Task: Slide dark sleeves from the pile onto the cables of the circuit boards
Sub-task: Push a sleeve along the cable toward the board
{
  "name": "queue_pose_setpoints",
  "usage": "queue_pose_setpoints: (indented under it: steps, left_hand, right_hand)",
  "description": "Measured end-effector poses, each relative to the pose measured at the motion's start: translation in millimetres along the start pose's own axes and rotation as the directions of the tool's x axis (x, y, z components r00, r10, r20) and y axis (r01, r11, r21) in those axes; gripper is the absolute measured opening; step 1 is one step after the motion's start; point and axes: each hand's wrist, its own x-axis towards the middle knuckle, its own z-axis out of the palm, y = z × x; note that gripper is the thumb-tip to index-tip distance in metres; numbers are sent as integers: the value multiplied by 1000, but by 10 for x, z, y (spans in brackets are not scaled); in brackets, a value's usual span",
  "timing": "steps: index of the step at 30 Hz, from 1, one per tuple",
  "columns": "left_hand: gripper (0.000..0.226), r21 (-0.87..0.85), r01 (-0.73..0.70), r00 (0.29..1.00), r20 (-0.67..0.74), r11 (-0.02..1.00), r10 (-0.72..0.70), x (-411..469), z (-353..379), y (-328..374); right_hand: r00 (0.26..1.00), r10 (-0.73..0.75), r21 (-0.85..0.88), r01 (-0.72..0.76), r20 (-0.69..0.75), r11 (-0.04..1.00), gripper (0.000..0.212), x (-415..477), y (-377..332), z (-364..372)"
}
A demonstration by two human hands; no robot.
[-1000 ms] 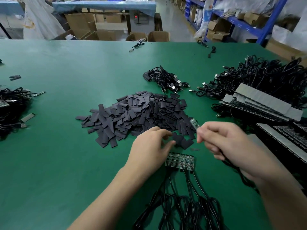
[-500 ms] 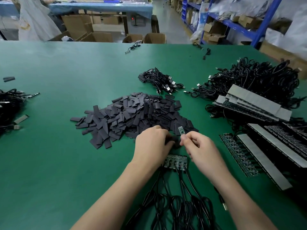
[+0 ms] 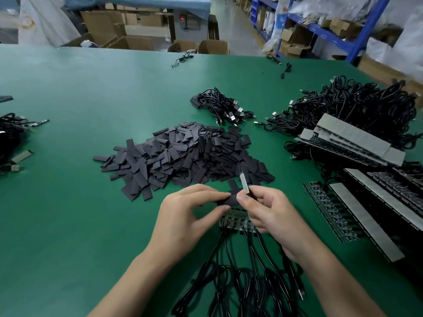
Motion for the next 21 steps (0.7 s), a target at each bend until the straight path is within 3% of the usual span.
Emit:
queue_pose_setpoints:
  steps: [4,10,14,18,21]
  left_hand:
    - [20,-25,-27,1000,2,999,27,-16,11,-54]
    - [23,-58,-84,996,-37,995,81,-30,48,-60]
    - [22,-61,-92,995,-41,994,89,-35,36,-88]
    - [19,-65,-65,996,-62,996,61,-41,9,-127]
    - [18,-66,-49,997,-64,997,45,-36,-14,-150]
  right_hand:
    - [999,40,115,-43,27,992,23,18,20,15]
    - [996,32,128,-42,82,991,19,24,28,35]
    - [998,23,93,-29,63,995,23,28,28,30]
    - [1000,7,69,-8,14,998,46,32,15,-22]
    - [999,-38,-85,37,-10,996,42,18,-9,-37]
